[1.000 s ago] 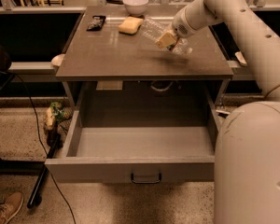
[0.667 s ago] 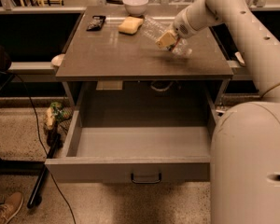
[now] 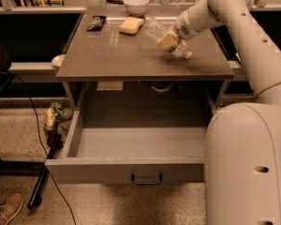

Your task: Pick water bottle from top drawer and place on counter

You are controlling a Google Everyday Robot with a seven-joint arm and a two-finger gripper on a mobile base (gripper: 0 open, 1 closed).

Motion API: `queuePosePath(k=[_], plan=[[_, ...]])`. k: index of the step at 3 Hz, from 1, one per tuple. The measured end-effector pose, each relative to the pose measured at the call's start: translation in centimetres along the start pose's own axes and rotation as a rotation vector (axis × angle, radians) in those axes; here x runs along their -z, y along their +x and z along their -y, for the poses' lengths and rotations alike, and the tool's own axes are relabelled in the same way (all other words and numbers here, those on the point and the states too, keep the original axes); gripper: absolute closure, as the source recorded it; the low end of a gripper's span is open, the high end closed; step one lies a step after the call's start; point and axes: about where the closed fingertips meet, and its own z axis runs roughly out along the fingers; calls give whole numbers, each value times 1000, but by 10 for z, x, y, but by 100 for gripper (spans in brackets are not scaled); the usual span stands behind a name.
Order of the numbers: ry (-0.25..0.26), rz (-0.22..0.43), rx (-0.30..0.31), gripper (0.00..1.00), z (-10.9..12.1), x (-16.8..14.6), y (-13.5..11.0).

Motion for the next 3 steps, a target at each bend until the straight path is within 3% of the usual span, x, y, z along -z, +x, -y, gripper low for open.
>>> queuePosePath(k=[1,2,3], plan=[[-31,9,12,0,-6,0,-2],[-40,13,32,0,-11,6,-7],[-15,31,59,0,-10,24,-13]])
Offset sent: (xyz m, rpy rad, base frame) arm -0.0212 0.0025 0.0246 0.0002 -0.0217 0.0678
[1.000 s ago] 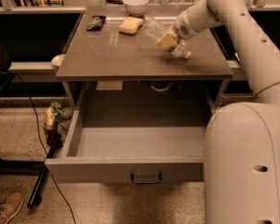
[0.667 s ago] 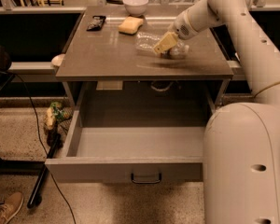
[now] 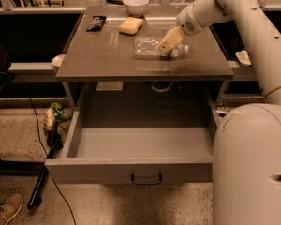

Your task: Pick water bottle from top drawer and place on counter

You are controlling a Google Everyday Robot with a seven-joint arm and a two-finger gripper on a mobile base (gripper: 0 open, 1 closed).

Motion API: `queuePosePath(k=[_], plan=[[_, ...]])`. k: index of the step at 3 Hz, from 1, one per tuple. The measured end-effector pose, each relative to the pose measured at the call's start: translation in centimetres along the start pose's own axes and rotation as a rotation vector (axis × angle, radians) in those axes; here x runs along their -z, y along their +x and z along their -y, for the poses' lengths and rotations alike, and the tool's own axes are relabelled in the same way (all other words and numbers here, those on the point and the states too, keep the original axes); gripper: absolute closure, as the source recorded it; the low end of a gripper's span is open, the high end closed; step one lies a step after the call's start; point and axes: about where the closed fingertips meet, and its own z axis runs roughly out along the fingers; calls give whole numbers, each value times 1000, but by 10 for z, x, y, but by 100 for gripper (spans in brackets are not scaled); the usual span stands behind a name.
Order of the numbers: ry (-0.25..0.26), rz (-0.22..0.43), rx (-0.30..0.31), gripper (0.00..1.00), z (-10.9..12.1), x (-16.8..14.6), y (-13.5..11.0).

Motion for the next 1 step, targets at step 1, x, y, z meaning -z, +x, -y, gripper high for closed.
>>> queuePosePath(k=[1], plan=[[27,74,40,0,1,26,-9]])
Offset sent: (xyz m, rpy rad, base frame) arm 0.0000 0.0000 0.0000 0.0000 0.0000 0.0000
